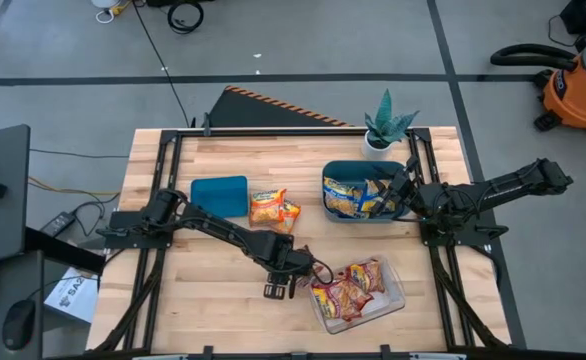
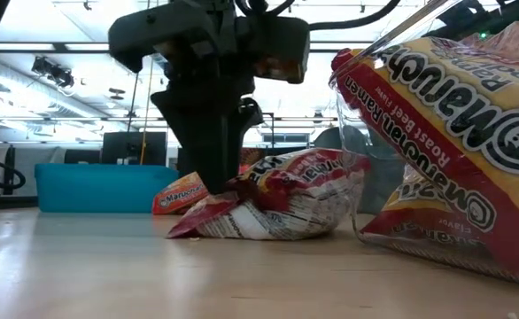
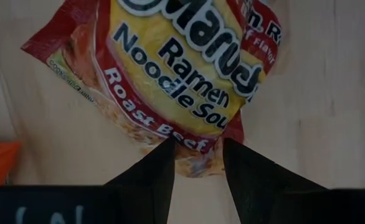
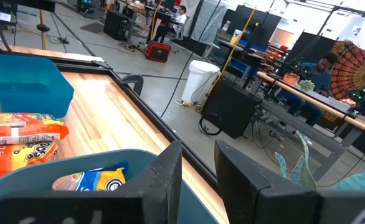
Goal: Sort Maruchan noodles
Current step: Put the red noodle pack into the transparent bin
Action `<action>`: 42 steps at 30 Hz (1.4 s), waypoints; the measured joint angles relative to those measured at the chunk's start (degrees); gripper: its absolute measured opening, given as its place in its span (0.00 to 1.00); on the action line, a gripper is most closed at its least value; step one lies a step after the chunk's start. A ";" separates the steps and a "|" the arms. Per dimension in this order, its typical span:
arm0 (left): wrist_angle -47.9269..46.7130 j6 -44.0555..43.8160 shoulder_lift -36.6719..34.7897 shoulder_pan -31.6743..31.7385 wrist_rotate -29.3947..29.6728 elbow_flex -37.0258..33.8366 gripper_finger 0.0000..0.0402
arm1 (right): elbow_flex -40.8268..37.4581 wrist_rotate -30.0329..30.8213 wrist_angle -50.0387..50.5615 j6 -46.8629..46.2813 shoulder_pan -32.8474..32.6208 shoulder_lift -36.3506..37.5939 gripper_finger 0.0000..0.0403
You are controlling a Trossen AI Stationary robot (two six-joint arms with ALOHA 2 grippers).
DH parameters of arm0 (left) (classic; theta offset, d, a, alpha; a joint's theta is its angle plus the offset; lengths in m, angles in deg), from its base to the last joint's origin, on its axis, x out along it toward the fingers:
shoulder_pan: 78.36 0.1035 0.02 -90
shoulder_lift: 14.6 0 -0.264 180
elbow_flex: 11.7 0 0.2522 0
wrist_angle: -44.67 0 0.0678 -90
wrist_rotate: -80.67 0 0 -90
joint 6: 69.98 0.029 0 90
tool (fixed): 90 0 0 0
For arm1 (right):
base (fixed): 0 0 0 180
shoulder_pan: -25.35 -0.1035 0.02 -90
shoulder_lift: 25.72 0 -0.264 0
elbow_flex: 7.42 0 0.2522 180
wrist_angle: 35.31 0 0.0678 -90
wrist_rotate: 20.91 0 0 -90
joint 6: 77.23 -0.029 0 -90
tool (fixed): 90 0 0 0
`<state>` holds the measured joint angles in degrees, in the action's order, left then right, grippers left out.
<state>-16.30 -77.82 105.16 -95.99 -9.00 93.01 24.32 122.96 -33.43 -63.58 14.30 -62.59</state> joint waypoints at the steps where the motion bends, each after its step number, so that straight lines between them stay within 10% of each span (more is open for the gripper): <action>1: 0.07 0.01 0.00 0.00 0.14 0.00 0.35 | 0.00 0.00 0.00 0.00 0.00 0.00 0.25; 10: 0.10 0.16 0.00 0.04 3.97 0.00 0.31 | 0.00 0.01 -0.01 0.00 0.00 0.02 0.25; 20: -0.93 2.24 -0.72 0.20 4.14 0.02 0.02 | 0.02 0.00 -0.02 0.00 0.00 0.01 0.25; 36: -6.27 3.15 -12.18 3.92 9.19 4.00 0.02 | 0.00 0.01 0.10 0.02 0.00 0.00 0.25; 42: 7.79 10.18 -13.36 4.01 11.51 4.02 0.02 | 0.00 0.04 -0.01 0.00 0.00 0.01 0.25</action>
<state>-8.51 -67.65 91.80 -91.97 2.51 97.04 24.32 123.00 -33.43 -63.58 14.30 -62.58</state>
